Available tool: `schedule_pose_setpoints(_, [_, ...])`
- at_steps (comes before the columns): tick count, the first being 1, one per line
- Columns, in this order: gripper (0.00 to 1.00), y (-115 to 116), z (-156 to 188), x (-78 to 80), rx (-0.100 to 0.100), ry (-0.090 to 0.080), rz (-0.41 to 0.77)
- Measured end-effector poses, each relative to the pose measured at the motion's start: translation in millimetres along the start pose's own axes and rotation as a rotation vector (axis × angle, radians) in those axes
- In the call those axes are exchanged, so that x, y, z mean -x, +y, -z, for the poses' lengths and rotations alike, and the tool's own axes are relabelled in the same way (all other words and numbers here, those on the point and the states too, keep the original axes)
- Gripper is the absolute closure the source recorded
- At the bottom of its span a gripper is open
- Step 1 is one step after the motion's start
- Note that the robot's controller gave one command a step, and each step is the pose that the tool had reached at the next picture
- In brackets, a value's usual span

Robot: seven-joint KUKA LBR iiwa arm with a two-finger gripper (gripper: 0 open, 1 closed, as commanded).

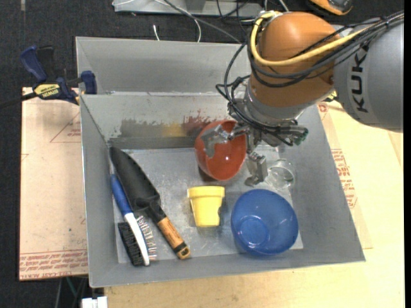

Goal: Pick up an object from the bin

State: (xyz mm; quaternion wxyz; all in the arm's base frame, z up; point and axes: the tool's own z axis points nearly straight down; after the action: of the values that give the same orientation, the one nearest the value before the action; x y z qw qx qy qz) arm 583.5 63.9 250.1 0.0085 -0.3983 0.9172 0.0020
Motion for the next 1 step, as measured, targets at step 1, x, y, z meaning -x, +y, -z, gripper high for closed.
schedule_pose_setpoints(1, [0.00,7.9,85.3,1.0,-0.022,-0.026,-0.025])
